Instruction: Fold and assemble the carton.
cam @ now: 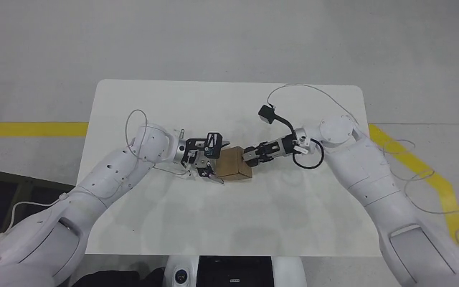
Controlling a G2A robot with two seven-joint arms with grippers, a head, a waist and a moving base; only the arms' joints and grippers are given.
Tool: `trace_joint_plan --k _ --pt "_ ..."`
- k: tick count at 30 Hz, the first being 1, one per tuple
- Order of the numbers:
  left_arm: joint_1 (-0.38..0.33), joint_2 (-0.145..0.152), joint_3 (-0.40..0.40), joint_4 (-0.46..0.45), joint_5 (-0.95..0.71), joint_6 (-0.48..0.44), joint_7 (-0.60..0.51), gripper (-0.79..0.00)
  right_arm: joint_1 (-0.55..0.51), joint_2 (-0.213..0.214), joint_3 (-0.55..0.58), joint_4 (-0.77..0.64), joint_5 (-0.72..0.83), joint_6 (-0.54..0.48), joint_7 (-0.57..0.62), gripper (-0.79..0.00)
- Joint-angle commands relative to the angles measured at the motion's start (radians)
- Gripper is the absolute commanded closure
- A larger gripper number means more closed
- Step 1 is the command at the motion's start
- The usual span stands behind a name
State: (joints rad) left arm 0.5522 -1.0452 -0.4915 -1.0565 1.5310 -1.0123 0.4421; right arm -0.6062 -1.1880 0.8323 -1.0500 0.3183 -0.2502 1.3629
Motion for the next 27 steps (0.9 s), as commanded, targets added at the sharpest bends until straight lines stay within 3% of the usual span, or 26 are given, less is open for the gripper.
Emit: trace_joint_plan --k 1,15,27 --pt "0.000 0.000 0.001 0.001 -0.001 0.000 0.000 -0.785 0.001 0.000 0.001 0.004 -0.007 0.001 -0.001 -0.142" --pt "-0.003 0.001 0.009 -0.001 -0.006 0.000 -0.002 -0.785 -0.016 0.011 0.030 -0.007 0.001 0.000 0.012 -0.200" --pt "-0.008 0.003 0.015 -0.001 -0.006 0.000 -0.004 -0.785 -0.042 0.039 0.097 0.006 -0.027 0.009 -0.002 -0.206"
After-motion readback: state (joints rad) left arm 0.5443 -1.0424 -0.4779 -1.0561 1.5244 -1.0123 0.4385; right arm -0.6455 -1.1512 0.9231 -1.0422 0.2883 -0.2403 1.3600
